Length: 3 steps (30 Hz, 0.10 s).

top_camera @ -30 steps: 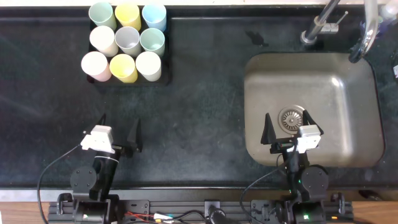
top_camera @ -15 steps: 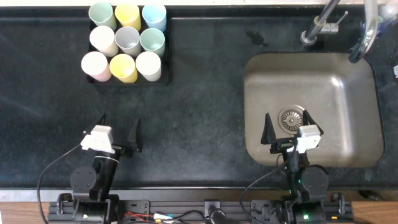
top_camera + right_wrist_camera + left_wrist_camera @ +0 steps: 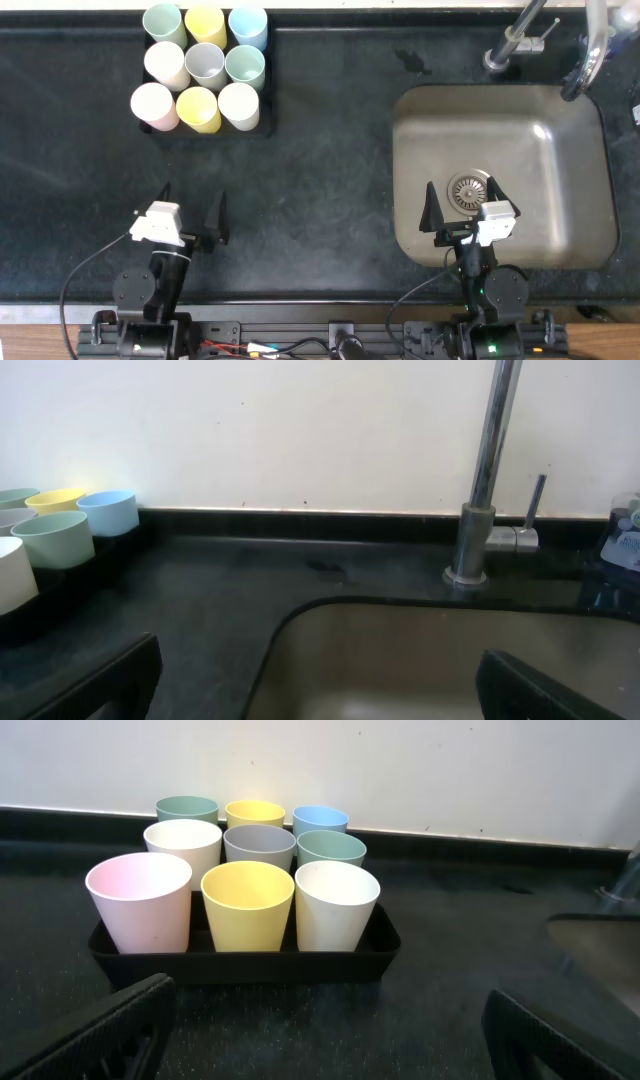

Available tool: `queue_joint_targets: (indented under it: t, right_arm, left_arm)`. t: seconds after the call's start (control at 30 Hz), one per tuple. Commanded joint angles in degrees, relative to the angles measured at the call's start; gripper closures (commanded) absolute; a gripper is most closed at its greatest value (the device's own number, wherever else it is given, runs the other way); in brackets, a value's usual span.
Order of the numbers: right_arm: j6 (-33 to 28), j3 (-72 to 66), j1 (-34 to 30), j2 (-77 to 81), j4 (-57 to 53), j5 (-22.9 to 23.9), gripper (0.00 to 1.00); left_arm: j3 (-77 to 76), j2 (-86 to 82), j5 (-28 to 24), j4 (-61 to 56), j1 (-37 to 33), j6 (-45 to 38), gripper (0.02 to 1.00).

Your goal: Store Cups

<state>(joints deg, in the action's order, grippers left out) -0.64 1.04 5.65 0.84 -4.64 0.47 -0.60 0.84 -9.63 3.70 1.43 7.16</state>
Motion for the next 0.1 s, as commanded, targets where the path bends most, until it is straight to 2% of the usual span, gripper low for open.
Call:
queue_joint_targets:
  t: [0.03,0.1]
  right_arm:
    - [-0.22,-0.76,-0.07,-0.59,0.20,0.61,0.003]
    - [-0.22,-0.76,-0.07,-0.59,0.20,0.61,0.005]
  left_arm:
    - [0.15,-0.68,0.22,0.09,0.20,0.42,0.020]
    - [0.15,-0.68,0.22,0.09,0.20,0.42,0.018]
